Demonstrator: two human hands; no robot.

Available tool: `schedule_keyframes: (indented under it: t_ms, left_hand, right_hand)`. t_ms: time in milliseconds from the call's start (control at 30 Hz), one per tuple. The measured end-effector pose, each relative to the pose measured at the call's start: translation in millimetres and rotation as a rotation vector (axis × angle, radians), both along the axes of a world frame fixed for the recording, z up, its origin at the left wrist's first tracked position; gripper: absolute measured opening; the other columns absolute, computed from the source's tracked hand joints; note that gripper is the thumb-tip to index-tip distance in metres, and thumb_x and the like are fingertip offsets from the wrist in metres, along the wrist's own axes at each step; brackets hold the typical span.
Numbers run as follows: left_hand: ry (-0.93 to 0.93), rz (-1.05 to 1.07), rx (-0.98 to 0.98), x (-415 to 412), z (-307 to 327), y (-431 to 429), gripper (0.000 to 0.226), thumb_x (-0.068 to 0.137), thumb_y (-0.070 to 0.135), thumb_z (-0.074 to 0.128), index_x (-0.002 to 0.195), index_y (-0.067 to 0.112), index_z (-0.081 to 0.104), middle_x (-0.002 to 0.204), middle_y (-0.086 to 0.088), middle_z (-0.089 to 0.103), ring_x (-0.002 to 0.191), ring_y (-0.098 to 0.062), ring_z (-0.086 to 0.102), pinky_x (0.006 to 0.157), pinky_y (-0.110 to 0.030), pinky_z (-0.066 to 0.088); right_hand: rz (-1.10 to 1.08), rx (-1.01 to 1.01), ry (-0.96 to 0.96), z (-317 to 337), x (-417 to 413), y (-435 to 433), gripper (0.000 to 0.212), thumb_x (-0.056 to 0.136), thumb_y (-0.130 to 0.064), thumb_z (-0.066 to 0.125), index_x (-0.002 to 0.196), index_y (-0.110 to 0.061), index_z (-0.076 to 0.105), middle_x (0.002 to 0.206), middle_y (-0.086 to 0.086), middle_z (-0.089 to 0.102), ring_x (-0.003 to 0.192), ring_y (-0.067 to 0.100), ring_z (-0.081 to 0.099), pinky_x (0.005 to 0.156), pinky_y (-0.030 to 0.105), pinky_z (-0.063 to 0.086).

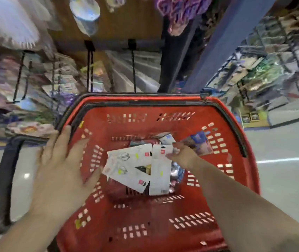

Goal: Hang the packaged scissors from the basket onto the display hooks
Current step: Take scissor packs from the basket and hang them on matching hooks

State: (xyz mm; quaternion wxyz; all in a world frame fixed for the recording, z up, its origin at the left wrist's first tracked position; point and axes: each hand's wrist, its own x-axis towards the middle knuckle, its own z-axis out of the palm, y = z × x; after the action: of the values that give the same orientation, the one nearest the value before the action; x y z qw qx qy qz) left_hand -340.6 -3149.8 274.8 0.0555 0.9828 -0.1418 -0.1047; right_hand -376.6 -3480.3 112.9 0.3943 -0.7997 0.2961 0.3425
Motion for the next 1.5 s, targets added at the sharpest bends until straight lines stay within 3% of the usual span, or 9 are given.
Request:
schedule_keyframes:
  t_ms: [167, 333, 567, 833, 967, 1067, 1167, 1300, 1500]
  left_hand:
    - [-0.041, -0.005, -0.021, -3, -10, 2, 0.078, 0.078, 0.063, 0.053, 0.139, 0.016, 0.06, 0.166, -0.02, 0.035, 0.152, -0.045, 0.031, 0.116, -0.072, 0.034]
    - [-0.084, 0.009, 0.0, -3, -17, 3, 0.075, 0.077, 0.063, 0.053, 0.136, 0.018, 0.062, 0.164, -0.019, 0.039, 0.153, -0.043, 0.031, 0.114, -0.073, 0.035]
    - [-0.04, -0.024, -0.027, -16, -8, -19, 0.077, 0.077, 0.065, 0.053, 0.135, 0.014, 0.062, 0.155, -0.018, 0.049, 0.151, -0.044, 0.035, 0.117, -0.071, 0.029]
    - [0.475, -0.059, -0.006, -29, -10, -96, 0.134, 0.074, 0.086, 0.066, 0.165, 0.028, -0.013, 0.174, 0.003, -0.01, 0.163, -0.024, -0.002, 0.132, -0.041, 0.0]
    - [0.264, -0.018, -0.049, -18, -19, -90, 0.081, 0.087, 0.026, 0.079, 0.157, 0.013, 0.04, 0.142, -0.021, 0.061, 0.118, -0.041, 0.067, 0.094, -0.048, 0.057]
    - [0.248, 0.172, -0.094, -1, -15, -77, 0.024, 0.1, 0.013, 0.062, 0.123, 0.009, 0.06, 0.089, -0.019, 0.072, 0.081, -0.045, 0.07, 0.065, -0.045, 0.051]
    - [0.344, 0.407, -0.221, 6, -15, -65, 0.014, 0.1, 0.012, 0.061, 0.114, 0.014, 0.06, 0.086, -0.002, 0.065, 0.08, -0.032, 0.062, 0.067, -0.036, 0.038]
    - [0.502, 0.72, -0.448, 3, -10, -60, 0.02, 0.094, 0.007, 0.061, 0.103, 0.023, 0.069, 0.086, -0.003, 0.077, 0.086, -0.032, 0.075, 0.08, -0.05, 0.06]
    - [0.56, 0.937, -0.587, 2, -16, -58, 0.021, 0.096, 0.004, 0.063, 0.097, 0.023, 0.074, 0.085, 0.008, 0.079, 0.085, -0.022, 0.077, 0.079, -0.038, 0.059]
  right_hand:
    - [0.269, -0.096, 0.043, -62, 20, 10, 0.082, 0.092, -0.042, 0.074, 0.161, -0.022, 0.034, 0.159, 0.008, 0.044, 0.142, 0.029, 0.049, 0.118, 0.041, 0.041]
    - [0.475, -0.406, 0.035, -43, 27, 22, 0.052, 0.101, -0.038, 0.061, 0.149, -0.021, 0.05, 0.144, 0.01, 0.05, 0.127, 0.032, 0.054, 0.104, 0.043, 0.051]
    - [0.585, -0.202, -0.062, 18, 27, 26, 0.024, 0.103, -0.031, 0.058, 0.123, -0.02, 0.064, 0.127, 0.008, 0.068, 0.117, 0.031, 0.062, 0.087, 0.033, 0.047]
    - [0.044, 0.23, -0.314, 145, 41, 43, 0.013, 0.094, -0.009, 0.065, 0.082, -0.011, 0.062, 0.085, 0.012, 0.062, 0.079, 0.033, 0.068, 0.058, 0.04, 0.06]
    - [-0.221, 0.571, -0.209, 168, 49, 58, 0.017, 0.102, -0.02, 0.064, 0.108, -0.005, 0.069, 0.096, 0.013, 0.073, 0.072, 0.02, 0.072, 0.056, 0.031, 0.06]
    - [-0.368, 0.743, -0.13, 145, 57, 54, 0.062, 0.103, -0.063, 0.044, 0.122, -0.008, 0.066, 0.099, 0.014, 0.079, 0.085, 0.032, 0.077, 0.069, 0.038, 0.064]
    - [-0.187, 0.334, -0.222, 74, 61, 48, 0.059, 0.103, -0.062, 0.047, 0.133, -0.014, 0.064, 0.119, 0.006, 0.076, 0.11, 0.027, 0.072, 0.1, 0.045, 0.056]
    - [0.521, -0.094, -0.134, -14, 60, 57, 0.067, 0.101, -0.047, 0.062, 0.158, -0.019, 0.039, 0.162, 0.005, 0.044, 0.149, 0.029, 0.039, 0.119, 0.041, 0.037]
    - [0.612, -0.299, -0.016, -72, 59, 71, 0.041, 0.096, -0.031, 0.069, 0.134, -0.018, 0.063, 0.13, 0.01, 0.068, 0.12, 0.031, 0.064, 0.095, 0.04, 0.055]
